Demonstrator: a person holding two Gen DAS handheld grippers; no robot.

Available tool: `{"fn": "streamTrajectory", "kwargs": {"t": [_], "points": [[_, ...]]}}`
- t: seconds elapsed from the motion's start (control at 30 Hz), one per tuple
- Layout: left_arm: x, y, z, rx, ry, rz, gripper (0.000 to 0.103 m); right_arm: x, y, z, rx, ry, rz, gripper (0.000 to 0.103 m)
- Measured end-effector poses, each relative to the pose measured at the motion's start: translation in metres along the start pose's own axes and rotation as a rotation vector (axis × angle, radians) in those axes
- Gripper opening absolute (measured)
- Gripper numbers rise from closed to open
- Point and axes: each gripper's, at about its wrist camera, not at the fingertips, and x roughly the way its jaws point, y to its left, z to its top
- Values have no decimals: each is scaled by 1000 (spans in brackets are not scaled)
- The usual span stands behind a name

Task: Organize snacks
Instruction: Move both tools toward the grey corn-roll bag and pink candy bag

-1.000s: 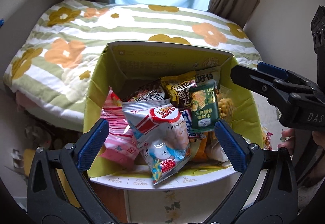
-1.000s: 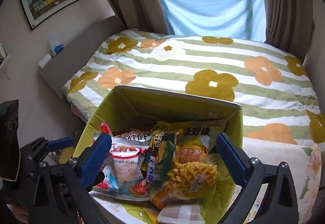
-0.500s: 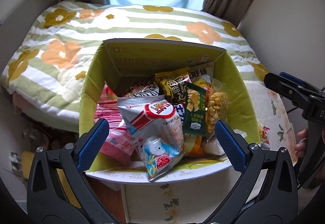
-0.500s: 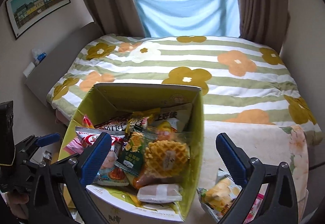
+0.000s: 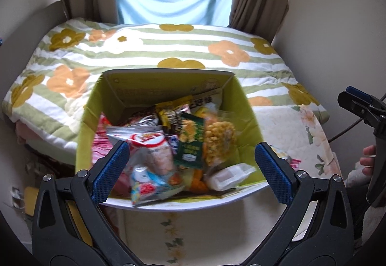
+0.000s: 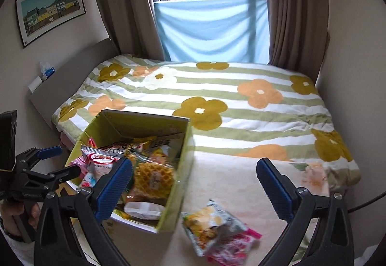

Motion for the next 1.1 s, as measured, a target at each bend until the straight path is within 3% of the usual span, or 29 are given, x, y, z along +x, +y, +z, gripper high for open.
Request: {"fn": "streamTrajectory", "kwargs": {"t": [0.2, 0.37, 0.53, 0.87, 1.1], "points": [[7, -72, -3, 58, 15, -14, 103, -21, -48, -24, 32, 47, 19, 102], [29, -137, -5, 158, 94, -34, 103, -29, -83, -52, 37, 97, 31, 102], [61, -187, -12, 258, 178, -4, 103, -22, -111, -86, 76, 158, 63, 102], [128, -229, -20, 425, 369, -4, 103, 17, -139, -150, 236, 278, 106, 102], [177, -246, -26, 590, 514, -16, 103, 47, -134, -184, 368, 341, 73, 102]]}}
